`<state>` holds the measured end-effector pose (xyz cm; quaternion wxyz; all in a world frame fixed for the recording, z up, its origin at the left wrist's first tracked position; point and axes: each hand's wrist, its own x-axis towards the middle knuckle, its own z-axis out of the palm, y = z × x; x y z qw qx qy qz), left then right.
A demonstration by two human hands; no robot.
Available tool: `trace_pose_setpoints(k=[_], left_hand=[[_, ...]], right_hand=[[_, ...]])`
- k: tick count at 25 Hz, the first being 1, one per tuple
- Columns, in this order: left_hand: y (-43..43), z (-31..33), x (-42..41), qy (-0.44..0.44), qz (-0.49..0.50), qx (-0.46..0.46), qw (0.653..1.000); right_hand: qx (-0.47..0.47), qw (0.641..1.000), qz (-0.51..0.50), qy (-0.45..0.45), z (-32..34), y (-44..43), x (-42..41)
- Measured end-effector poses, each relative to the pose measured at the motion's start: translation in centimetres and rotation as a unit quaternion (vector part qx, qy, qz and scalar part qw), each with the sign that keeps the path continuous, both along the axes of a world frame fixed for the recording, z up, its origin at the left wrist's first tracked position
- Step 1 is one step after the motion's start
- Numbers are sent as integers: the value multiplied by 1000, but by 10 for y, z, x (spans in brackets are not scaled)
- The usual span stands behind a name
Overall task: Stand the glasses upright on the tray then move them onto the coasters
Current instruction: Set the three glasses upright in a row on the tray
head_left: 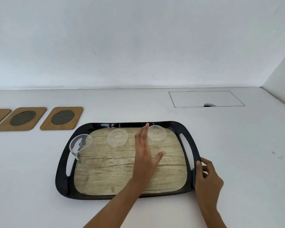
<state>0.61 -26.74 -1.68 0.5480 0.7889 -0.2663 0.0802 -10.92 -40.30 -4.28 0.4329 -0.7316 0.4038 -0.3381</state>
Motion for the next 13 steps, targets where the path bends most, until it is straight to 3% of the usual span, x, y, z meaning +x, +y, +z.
trace_pose_setpoints(k=[8,11,13], left_hand=[[35,26,-23,-113,0,-4,994],[68,33,-23,-163,53,-9,985],[94,35,-21,-182,106,-13,977]], right_hand=[[-21,999,27,34,-2,-5,0],[-157,982,-21,99,-10,0,2],[-229,969,-28,84,-7,22,3]])
